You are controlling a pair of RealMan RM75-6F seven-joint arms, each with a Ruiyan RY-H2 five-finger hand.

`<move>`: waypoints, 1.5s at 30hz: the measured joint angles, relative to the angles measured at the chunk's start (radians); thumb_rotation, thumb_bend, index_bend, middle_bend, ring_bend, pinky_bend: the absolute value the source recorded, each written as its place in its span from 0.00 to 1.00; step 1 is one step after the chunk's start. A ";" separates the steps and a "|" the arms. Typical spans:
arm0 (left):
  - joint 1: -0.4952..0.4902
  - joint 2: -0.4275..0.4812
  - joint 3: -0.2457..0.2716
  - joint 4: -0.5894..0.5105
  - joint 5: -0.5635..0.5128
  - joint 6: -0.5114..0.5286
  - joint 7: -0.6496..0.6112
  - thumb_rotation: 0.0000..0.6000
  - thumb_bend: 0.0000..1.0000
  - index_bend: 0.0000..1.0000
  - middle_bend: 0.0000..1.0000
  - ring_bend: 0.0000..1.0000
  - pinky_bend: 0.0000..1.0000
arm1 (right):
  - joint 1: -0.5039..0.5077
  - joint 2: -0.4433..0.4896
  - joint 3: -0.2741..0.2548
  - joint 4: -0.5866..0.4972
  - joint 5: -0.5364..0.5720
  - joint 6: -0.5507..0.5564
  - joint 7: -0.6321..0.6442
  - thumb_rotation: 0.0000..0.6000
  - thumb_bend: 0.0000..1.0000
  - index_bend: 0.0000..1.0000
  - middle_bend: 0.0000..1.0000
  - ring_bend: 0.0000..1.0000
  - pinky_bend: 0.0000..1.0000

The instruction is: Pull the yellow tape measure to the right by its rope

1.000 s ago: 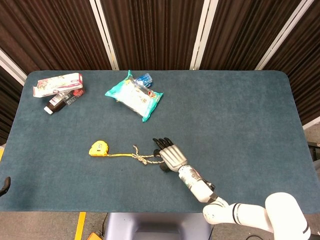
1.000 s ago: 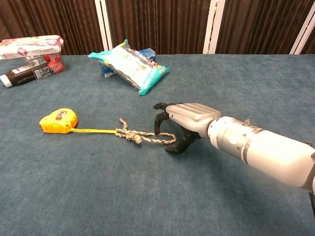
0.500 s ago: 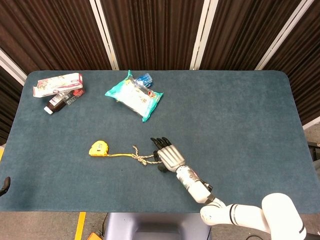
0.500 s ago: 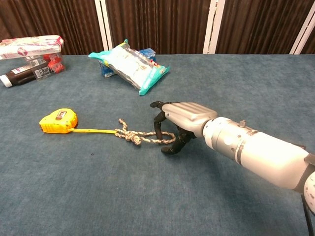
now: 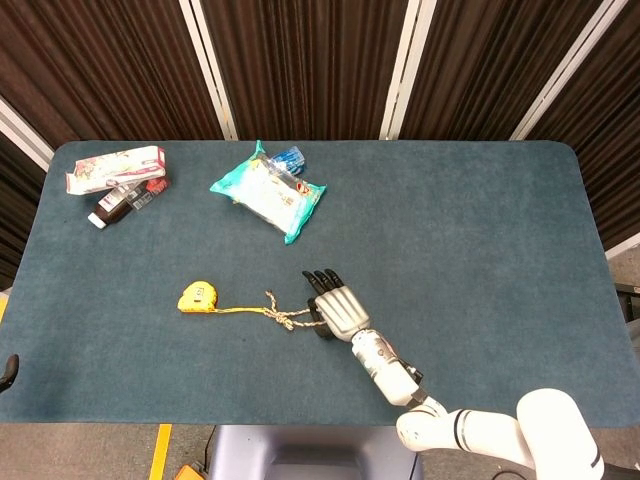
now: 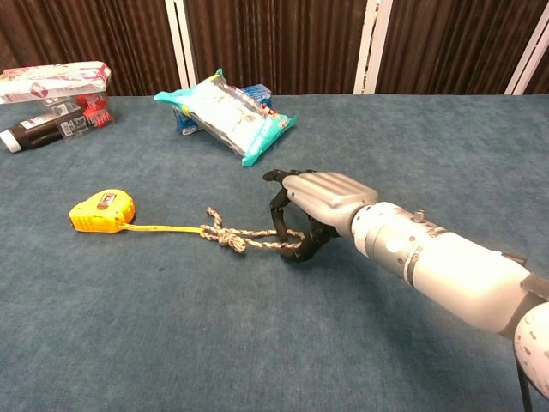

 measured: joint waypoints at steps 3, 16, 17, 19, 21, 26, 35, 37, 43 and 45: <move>0.000 0.000 0.000 -0.001 0.000 -0.002 0.002 1.00 0.41 0.09 0.00 0.00 0.22 | 0.000 0.004 0.001 -0.001 -0.001 -0.008 0.010 1.00 0.41 0.58 0.12 0.08 0.00; 0.002 0.001 0.000 -0.001 0.003 0.004 0.000 1.00 0.41 0.10 0.00 0.00 0.22 | 0.009 -0.006 0.003 0.001 0.023 -0.025 -0.013 1.00 0.51 0.74 0.15 0.11 0.00; 0.002 0.002 -0.001 -0.002 0.003 0.004 -0.001 1.00 0.41 0.10 0.00 0.00 0.22 | 0.008 -0.011 0.004 0.004 0.019 -0.018 -0.011 1.00 0.52 0.76 0.15 0.11 0.00; 0.002 0.002 0.000 -0.003 0.005 0.006 -0.001 1.00 0.41 0.10 0.00 0.00 0.22 | 0.006 -0.019 0.006 0.011 0.013 -0.009 -0.004 1.00 0.53 0.79 0.16 0.12 0.00; 0.005 0.002 0.001 -0.002 0.011 0.012 -0.004 1.00 0.41 0.10 0.00 0.00 0.22 | 0.005 -0.018 0.006 0.011 0.014 -0.012 -0.004 1.00 0.54 0.80 0.16 0.12 0.00; 0.006 0.004 0.004 0.001 0.015 0.009 -0.011 1.00 0.41 0.10 0.00 0.00 0.22 | 0.003 -0.007 0.007 0.005 0.022 -0.012 -0.017 1.00 0.54 0.80 0.16 0.12 0.00; 0.011 0.007 0.004 -0.005 0.018 0.019 -0.012 1.00 0.41 0.11 0.00 0.00 0.23 | -0.013 0.067 0.018 -0.033 0.025 0.008 -0.025 1.00 0.54 0.80 0.16 0.12 0.00; 0.011 0.007 0.004 -0.006 0.018 0.019 -0.011 1.00 0.41 0.11 0.00 0.00 0.23 | -0.018 0.090 0.020 -0.040 0.030 0.010 -0.027 1.00 0.54 0.80 0.16 0.12 0.00; 0.005 0.001 -0.002 -0.003 0.010 0.013 0.000 1.00 0.41 0.11 0.00 0.00 0.23 | -0.033 0.146 0.022 -0.050 0.040 0.016 -0.027 1.00 0.54 0.80 0.16 0.12 0.00; 0.008 -0.001 0.000 0.000 0.011 0.017 0.000 1.00 0.41 0.11 0.00 0.00 0.23 | -0.038 0.163 0.023 -0.054 0.040 0.022 -0.027 1.00 0.54 0.80 0.16 0.12 0.00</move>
